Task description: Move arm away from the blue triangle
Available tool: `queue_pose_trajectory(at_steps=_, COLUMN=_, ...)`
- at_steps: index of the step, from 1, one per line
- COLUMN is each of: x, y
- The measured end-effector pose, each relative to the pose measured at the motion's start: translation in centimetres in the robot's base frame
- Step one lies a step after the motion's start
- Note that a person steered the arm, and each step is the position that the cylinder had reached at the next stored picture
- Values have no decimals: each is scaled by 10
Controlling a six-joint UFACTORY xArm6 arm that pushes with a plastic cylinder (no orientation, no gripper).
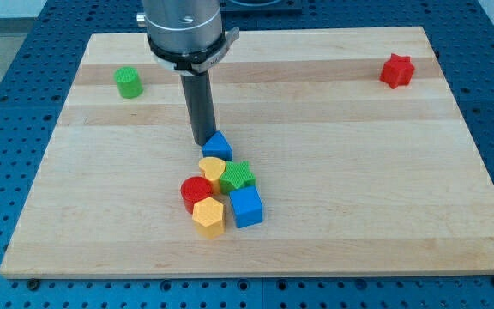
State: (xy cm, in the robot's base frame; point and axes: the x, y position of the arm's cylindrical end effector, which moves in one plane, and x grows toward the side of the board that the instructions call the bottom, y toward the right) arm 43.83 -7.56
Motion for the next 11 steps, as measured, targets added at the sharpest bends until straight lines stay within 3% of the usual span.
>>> queue_pose_trajectory(at_steps=2, x=7, y=17)
queue_pose_trajectory(at_steps=3, x=19, y=85)
queue_pose_trajectory(at_steps=5, x=13, y=158)
queue_pose_trajectory(at_steps=6, x=-7, y=149)
queue_pose_trajectory(at_steps=7, x=-28, y=101)
queue_pose_trajectory(at_steps=11, x=-25, y=81)
